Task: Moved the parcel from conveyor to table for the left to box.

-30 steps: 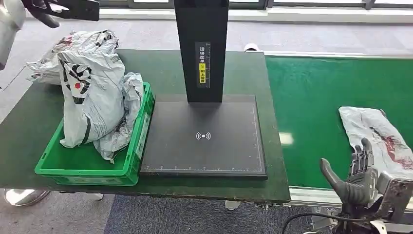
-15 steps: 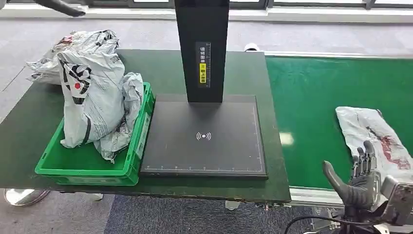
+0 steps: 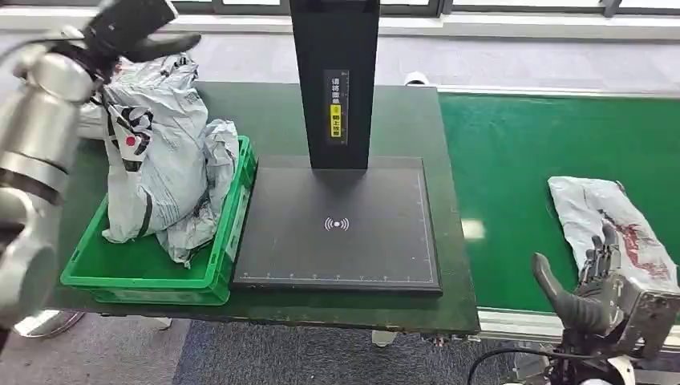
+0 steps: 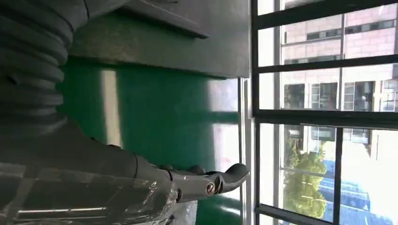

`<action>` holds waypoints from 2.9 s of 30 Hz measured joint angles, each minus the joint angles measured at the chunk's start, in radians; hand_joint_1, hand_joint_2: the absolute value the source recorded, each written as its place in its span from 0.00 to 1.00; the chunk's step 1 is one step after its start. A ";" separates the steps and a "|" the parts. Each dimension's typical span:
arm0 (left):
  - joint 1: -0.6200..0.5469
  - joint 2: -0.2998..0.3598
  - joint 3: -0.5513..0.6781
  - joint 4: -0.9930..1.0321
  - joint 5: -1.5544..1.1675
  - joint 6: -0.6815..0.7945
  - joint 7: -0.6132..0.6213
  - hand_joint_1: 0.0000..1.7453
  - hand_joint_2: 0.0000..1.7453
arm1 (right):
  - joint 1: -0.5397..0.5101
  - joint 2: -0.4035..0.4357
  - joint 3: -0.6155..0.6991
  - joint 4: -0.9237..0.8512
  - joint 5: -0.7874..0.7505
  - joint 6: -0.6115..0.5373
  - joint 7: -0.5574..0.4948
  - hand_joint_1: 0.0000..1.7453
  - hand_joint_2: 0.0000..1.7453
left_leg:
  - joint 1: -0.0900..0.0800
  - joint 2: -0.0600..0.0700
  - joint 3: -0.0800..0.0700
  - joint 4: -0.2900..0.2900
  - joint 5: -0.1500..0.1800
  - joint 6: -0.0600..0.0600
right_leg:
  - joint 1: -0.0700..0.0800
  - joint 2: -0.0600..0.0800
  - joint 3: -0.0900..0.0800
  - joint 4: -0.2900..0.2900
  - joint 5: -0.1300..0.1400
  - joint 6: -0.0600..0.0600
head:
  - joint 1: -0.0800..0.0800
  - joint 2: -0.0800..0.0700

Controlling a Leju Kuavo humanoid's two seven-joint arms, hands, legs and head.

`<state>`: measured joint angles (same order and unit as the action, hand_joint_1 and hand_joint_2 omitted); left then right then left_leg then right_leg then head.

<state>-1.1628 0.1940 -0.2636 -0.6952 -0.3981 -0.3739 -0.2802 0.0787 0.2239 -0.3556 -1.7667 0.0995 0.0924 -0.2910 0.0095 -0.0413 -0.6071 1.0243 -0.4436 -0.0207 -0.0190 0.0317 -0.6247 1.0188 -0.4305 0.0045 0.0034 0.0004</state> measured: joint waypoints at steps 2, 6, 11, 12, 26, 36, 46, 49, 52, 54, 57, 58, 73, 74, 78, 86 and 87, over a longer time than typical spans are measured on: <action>0.161 -0.068 0.000 -0.087 0.070 0.113 -0.047 0.00 1.00 | -0.009 -0.006 0.025 0.013 0.021 -0.035 0.001 0.00 1.00 | -0.001 -0.001 0.001 0.000 -0.001 0.002 | -0.001 -0.001 0.002 -0.001 -0.001 0.001 | 0.000 0.000; 0.425 -0.207 -0.007 -0.233 0.216 0.274 -0.056 0.00 1.00 | -0.011 -0.028 0.063 0.060 0.119 -0.144 0.010 0.00 1.00 | -0.001 0.002 0.001 0.000 -0.004 0.006 | -0.003 0.001 0.003 -0.001 -0.002 0.002 | 0.000 0.000; 0.585 -0.301 -0.025 -0.314 0.318 0.341 -0.062 0.00 1.00 | -0.026 -0.050 0.076 0.133 0.238 -0.241 0.040 0.00 1.00 | -0.003 0.004 0.001 0.001 -0.007 0.007 | -0.004 0.002 0.002 -0.002 -0.004 0.005 | 0.000 0.000; 0.601 -0.318 -0.026 -0.316 0.336 0.361 -0.068 0.00 1.00 | -0.038 -0.055 0.076 0.155 0.277 -0.272 0.052 0.00 1.00 | -0.003 0.004 0.001 0.001 -0.007 0.007 | -0.003 0.002 0.002 -0.002 -0.004 0.005 | 0.000 0.000; 0.660 -0.445 -0.069 -0.179 0.463 0.532 -0.145 0.00 1.00 | -0.368 -0.264 0.111 0.868 0.823 -0.739 0.279 0.00 1.00 | -0.003 0.002 0.001 0.001 -0.005 0.009 | -0.005 0.000 0.003 -0.002 -0.003 0.008 | 0.000 0.000; 0.713 -0.446 -0.084 -0.161 0.503 0.555 -0.155 0.00 1.00 | -0.446 -0.321 0.111 1.178 0.870 -0.721 0.328 0.00 1.00 | -0.003 0.001 -0.001 0.001 -0.006 0.009 | -0.005 0.000 0.001 -0.002 -0.004 0.008 | 0.000 0.000; 0.755 -0.432 -0.084 -0.212 0.511 0.589 -0.150 0.00 1.00 | -0.550 -0.344 0.123 1.339 0.921 -0.613 0.419 0.00 1.00 | -0.003 0.001 -0.001 0.001 -0.005 0.010 | -0.005 0.000 0.002 -0.002 -0.004 0.008 | 0.000 0.000; 0.769 -0.425 -0.084 -0.230 0.505 0.593 -0.149 0.00 1.00 | -0.561 -0.346 0.124 1.365 0.924 -0.604 0.423 0.00 1.00 | -0.003 0.002 0.000 0.001 -0.005 0.009 | -0.005 0.000 0.002 -0.002 -0.004 0.008 | 0.000 0.000; 0.786 -0.418 -0.083 -0.245 0.503 0.594 -0.149 0.00 1.00 | -0.574 -0.346 0.124 1.384 0.929 -0.601 0.449 0.00 1.00 | -0.003 0.002 0.000 0.001 -0.006 0.010 | -0.005 0.001 0.002 -0.002 -0.004 0.008 | 0.000 0.000; 0.794 -0.414 -0.083 -0.254 0.502 0.594 -0.149 0.00 1.00 | -0.584 -0.347 0.124 1.396 0.933 -0.596 0.471 0.00 1.00 | -0.003 0.002 0.000 0.001 -0.006 0.010 | -0.005 0.001 0.002 -0.002 -0.004 0.008 | 0.000 0.000; 0.800 -0.410 -0.083 -0.261 0.501 0.594 -0.146 0.00 1.00 | -0.592 -0.349 0.124 1.410 0.940 -0.594 0.492 0.00 1.00 | -0.003 0.002 0.000 0.001 -0.006 0.011 | -0.005 0.000 0.003 -0.002 -0.004 0.008 | 0.000 0.000; 0.802 -0.409 -0.083 -0.263 0.501 0.594 -0.146 0.00 1.00 | -0.594 -0.349 0.124 1.413 0.941 -0.594 0.498 0.00 1.00 | -0.003 0.001 0.000 0.002 -0.006 0.011 | -0.005 0.000 0.003 -0.002 -0.004 0.009 | 0.000 0.000; 0.829 -0.398 -0.069 -0.275 0.501 0.589 -0.142 0.00 1.00 | -0.603 -0.373 0.124 1.431 0.969 -0.584 0.586 0.00 1.00 | -0.003 0.000 0.001 0.002 -0.006 0.011 | -0.006 -0.002 0.004 -0.002 -0.004 0.009 | 0.000 0.000; 0.830 -0.397 -0.067 -0.277 0.501 0.589 -0.142 0.00 1.00 | -0.603 -0.374 0.124 1.432 0.974 -0.582 0.597 0.00 1.00 | -0.003 0.000 0.001 0.002 -0.006 0.011 | -0.006 -0.002 0.004 -0.002 -0.004 0.009 | 0.000 0.000; 0.833 -0.397 -0.057 -0.282 0.503 0.586 -0.138 0.00 1.00 | -0.604 -0.377 0.124 1.433 0.990 -0.565 0.633 0.00 1.00 | -0.003 0.000 0.001 0.002 -0.006 0.011 | -0.006 -0.002 0.005 -0.002 -0.004 0.009 | 0.000 0.000; 0.835 -0.396 -0.053 -0.288 0.504 0.576 -0.135 0.00 1.00 | -0.613 -0.379 0.124 1.437 0.953 -0.461 0.623 1.00 1.00 | -0.003 0.001 0.003 0.003 -0.006 0.012 | -0.005 -0.001 0.007 -0.003 -0.004 0.009 | 0.000 0.000; 0.835 -0.396 -0.052 -0.288 0.505 0.573 -0.135 0.00 1.00 | -0.613 -0.379 0.124 1.437 0.940 -0.434 0.611 1.00 1.00 | -0.003 0.001 0.004 0.003 -0.007 0.012 | -0.005 -0.001 0.008 -0.004 -0.004 0.010 | 0.000 0.000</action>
<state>-0.3277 -0.2018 -0.3155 -0.9831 0.1068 0.1987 -0.4150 -0.5340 -0.1549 -0.2319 -0.3292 1.0395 -0.3413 0.3196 0.0068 -0.0403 -0.6033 1.0268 -0.4501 -0.0085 -0.0242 0.0306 -0.6169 1.0152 -0.4347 0.0143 0.0038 0.0000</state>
